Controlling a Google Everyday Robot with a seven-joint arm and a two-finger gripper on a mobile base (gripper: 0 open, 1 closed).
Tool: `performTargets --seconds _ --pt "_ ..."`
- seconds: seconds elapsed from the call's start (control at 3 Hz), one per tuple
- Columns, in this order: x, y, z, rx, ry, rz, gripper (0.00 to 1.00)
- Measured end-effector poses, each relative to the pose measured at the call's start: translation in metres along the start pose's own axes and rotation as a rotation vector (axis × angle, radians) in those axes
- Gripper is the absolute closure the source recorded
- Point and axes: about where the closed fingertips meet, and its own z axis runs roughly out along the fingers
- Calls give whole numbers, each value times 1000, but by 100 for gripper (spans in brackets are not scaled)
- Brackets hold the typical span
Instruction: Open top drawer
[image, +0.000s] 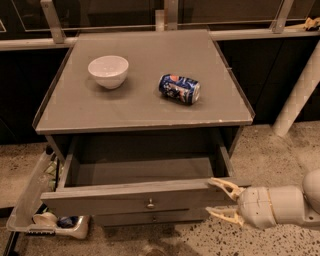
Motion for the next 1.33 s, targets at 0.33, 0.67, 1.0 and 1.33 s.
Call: performTargets --seconds 0.33,0.67,1.0,1.33 --pt "-9 44 -6 -10 -24 -31 86" --pt "-9 112 -27 -17 -25 -70 88" --pt "-7 118 -30 -6 -23 -71 86" --pt "-27 69 -26 11 0 -139 63"
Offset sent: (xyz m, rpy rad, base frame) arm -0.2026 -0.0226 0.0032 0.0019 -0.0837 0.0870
